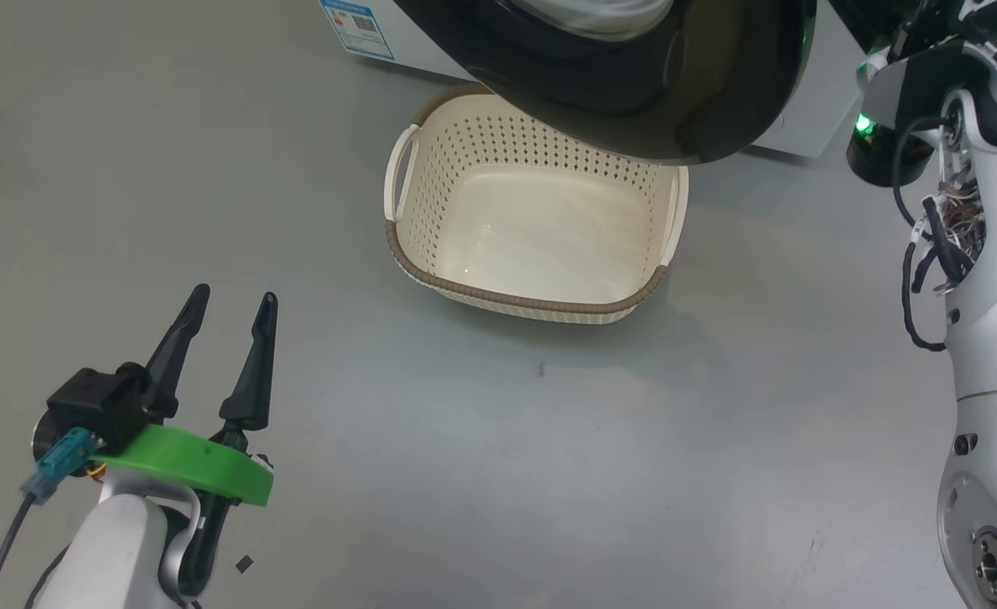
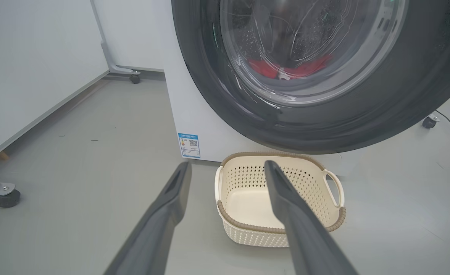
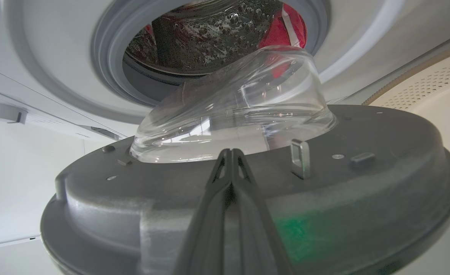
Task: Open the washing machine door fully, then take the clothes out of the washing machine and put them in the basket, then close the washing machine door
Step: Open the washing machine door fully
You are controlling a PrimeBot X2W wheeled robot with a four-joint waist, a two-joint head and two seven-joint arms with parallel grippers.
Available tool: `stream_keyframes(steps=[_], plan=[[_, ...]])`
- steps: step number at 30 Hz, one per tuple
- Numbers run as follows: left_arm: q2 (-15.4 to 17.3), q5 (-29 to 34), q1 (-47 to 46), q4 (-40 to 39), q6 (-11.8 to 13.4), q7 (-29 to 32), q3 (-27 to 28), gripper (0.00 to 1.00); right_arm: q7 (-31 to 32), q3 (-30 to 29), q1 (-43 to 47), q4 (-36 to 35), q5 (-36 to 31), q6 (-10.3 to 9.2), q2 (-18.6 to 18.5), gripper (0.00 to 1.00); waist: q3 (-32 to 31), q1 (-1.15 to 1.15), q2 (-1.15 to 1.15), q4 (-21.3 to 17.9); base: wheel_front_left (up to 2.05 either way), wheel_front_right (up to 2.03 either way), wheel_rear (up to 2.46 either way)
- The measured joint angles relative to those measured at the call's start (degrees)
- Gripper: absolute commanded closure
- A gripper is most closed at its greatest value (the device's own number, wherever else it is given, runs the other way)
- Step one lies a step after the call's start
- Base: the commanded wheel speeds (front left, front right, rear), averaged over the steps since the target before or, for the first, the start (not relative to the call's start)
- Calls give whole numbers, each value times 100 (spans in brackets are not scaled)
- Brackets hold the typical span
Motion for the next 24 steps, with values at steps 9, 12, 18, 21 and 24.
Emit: stream_keyframes(steps=[9,12,18,21,24], plan=[[-55,99,142,70,0,0,15,0,193,433,482,375,427,1,54,100,-307,0,0,-26,0,0,0],[-63,131,190,83,0,0,9,0,259,588,564,379,627,1,67,100,-408,0,0,-42,0,0,0],[-74,166,271,97,0,0,1,0,360,883,738,371,925,1,57,100,-598,0,0,-66,0,0,0],[-80,248,337,115,0,0,-3,0,423,1040,865,370,1102,1,67,100,-691,0,0,-72,0,0,0],[-85,302,404,124,0,0,1,0,476,1254,979,368,1314,1,60,100,-780,0,0,-77,0,0,0]])
